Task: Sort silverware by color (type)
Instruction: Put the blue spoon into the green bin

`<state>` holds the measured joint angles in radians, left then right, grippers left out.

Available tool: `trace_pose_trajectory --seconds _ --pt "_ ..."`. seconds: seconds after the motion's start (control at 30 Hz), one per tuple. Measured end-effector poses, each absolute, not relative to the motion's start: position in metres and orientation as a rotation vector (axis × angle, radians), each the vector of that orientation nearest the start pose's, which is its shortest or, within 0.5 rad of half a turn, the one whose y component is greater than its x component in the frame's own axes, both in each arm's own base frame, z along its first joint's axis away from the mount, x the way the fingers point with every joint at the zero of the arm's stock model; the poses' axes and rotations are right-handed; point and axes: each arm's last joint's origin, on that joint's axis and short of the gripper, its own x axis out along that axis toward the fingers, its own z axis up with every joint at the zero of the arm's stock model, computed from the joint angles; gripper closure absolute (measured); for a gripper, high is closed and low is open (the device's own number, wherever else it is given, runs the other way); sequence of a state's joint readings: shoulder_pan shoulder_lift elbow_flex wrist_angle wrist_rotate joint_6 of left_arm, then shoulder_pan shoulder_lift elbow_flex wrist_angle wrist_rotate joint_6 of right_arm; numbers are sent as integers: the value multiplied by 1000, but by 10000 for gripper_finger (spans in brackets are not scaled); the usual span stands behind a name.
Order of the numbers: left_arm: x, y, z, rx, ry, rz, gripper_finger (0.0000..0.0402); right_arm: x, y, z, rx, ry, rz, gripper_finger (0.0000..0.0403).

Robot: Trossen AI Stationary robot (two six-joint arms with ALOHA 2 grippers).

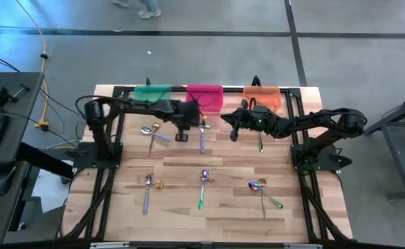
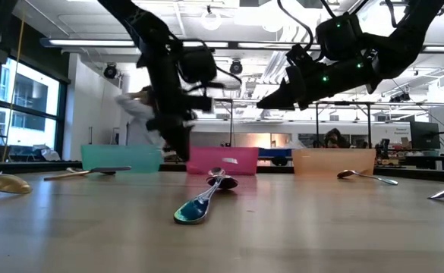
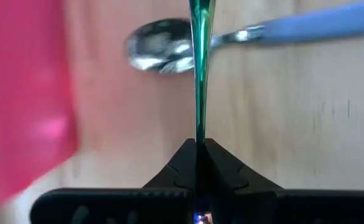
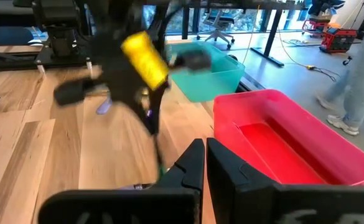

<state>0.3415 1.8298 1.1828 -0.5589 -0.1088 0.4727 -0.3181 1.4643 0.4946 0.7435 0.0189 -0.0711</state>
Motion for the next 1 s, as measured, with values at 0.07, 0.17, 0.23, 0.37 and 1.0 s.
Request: trace_pose_trajectory --seconds 0.07,0.17,0.23,0.37,1.0 --pt "324 126 184 228 1245 151 398 260 -86 176 -36 237 -327 402" --pt "303 133 208 168 1193 239 398 260 -86 176 -36 241 -327 402" --pt "283 138 219 132 1174 305 398 260 -86 176 -35 242 -327 402" --pt "236 151 230 147 1185 477 399 260 -86 176 -35 243 -327 402" --pt "151 213 189 -54 1286 738 400 260 -86 176 -43 245 -326 402"
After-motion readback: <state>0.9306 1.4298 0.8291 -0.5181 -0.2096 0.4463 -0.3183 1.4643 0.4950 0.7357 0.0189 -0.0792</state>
